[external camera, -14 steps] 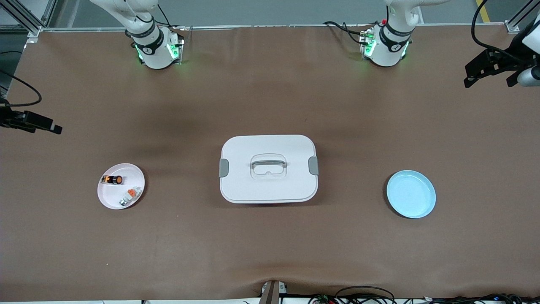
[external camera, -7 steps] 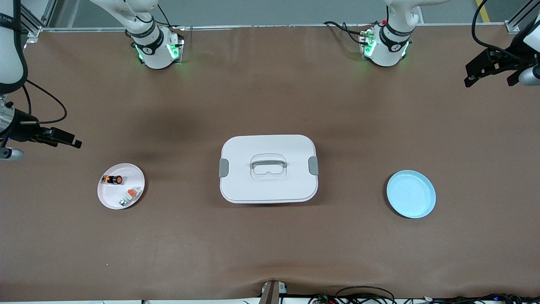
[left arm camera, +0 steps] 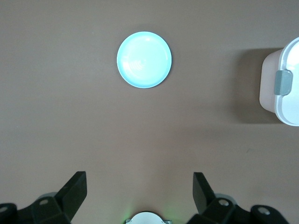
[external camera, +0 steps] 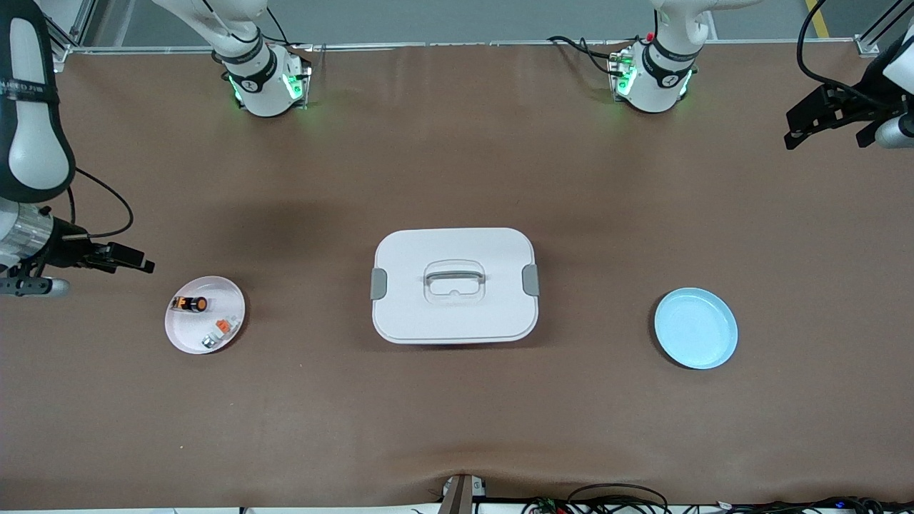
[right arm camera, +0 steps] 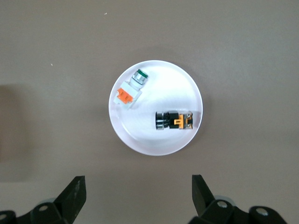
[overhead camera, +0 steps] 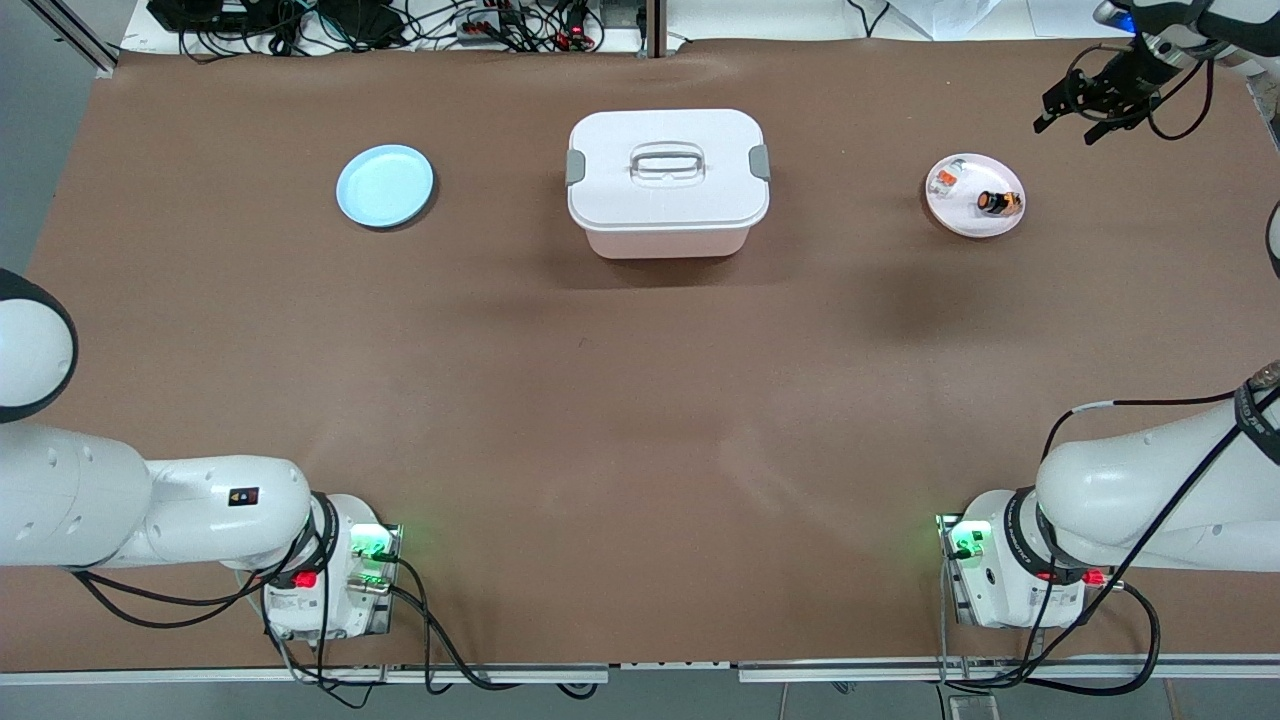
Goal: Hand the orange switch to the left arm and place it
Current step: 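Move the right gripper over the white plate toward the black switch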
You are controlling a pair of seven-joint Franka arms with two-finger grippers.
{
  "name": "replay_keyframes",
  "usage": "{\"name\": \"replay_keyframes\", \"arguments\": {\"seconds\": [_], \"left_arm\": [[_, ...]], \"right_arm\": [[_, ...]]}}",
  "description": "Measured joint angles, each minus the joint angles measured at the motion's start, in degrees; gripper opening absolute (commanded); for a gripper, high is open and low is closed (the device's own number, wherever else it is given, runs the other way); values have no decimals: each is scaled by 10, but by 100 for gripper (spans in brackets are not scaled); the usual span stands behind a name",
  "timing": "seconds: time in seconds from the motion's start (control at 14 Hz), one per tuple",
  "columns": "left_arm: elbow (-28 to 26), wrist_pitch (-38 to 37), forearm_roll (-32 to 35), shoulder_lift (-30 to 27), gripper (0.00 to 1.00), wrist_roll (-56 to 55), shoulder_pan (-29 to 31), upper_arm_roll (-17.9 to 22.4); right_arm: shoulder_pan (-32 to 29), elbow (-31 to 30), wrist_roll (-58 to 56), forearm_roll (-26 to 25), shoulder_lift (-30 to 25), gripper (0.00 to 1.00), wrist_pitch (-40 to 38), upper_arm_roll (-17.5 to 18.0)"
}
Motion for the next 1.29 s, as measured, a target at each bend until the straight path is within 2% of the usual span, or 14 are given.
{"name": "replay_keyframes", "arguments": {"seconds": [0.65, 1.29], "left_arm": [[0, 0, 0, 0, 100, 0, 0, 0], [0, 0, 0, 0, 100, 0, 0, 0]], "right_arm": [[-5, -2, -48, 9, 91, 100, 86, -2], [-6, -1, -72, 23, 128, 100, 139, -1]]}}
